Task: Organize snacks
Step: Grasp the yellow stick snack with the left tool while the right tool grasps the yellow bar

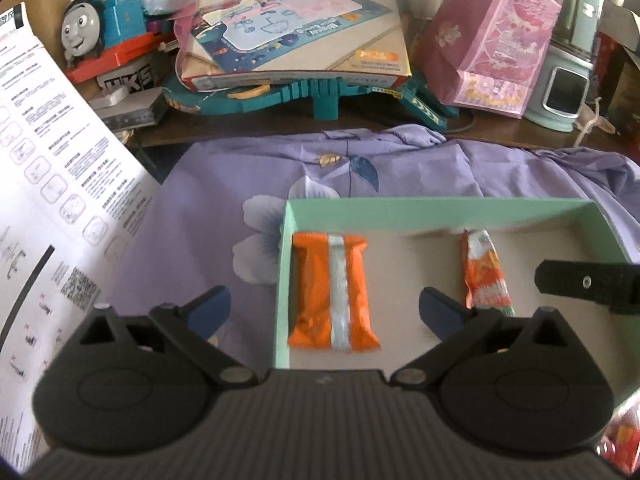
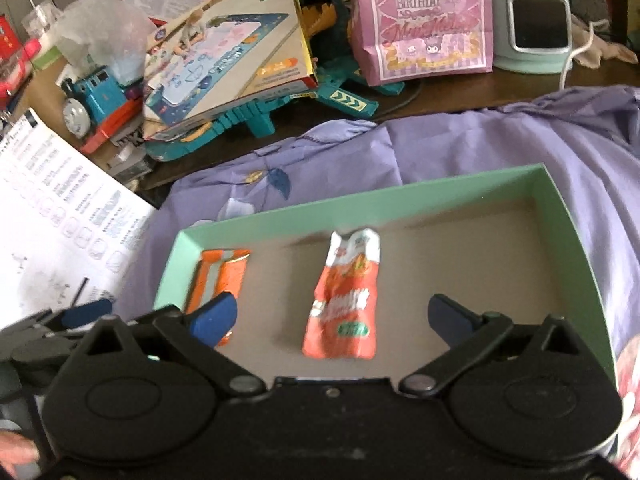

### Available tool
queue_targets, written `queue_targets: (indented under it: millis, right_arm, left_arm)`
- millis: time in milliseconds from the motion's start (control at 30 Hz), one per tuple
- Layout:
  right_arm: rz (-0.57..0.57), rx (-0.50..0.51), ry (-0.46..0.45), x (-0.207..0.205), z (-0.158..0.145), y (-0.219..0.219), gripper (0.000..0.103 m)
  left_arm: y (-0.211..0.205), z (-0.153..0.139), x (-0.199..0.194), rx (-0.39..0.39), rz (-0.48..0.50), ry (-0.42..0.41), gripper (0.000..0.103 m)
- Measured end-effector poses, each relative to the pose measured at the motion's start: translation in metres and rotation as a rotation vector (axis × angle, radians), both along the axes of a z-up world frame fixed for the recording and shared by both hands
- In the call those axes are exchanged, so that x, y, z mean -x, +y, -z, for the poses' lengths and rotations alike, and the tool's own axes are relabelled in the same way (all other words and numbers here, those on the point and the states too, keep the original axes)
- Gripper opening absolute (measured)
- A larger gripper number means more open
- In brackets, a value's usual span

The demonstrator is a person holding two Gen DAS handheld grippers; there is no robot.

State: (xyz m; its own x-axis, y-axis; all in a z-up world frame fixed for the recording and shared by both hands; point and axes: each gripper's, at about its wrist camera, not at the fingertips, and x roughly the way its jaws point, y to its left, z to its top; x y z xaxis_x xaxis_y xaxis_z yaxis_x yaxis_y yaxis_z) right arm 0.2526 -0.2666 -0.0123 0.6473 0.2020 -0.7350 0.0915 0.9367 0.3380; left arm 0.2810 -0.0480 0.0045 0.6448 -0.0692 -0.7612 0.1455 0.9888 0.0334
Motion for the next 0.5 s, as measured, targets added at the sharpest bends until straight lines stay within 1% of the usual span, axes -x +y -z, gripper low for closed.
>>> queue_targets:
  millis: [67,167,367,500]
  right_arm:
    - [-0.007,-0.005,-0.019,0.015,-0.006,0.003,0.103]
    - [-0.049,0.037,-0.044,0.038,-0.016,0.013,0.103]
    - [-0.082,0.068,0.01,0.087,-0.027,0.024,0.103]
    - [-0.056,0.077,0.034,0.124,-0.025,0.022,0.103]
  left_arm:
    - [0.002,-0.002,0.014,-0.006,0.003,0.002,0.103]
    - [0.007,-0.004,0.035,-0.005,0.004,0.015,0.103]
    - [0.016,-0.006,0.087,-0.003,0.02,0.028,0.103]
    - [0.017,-0.002,0.122,0.003,0.041,0.055,0.103]
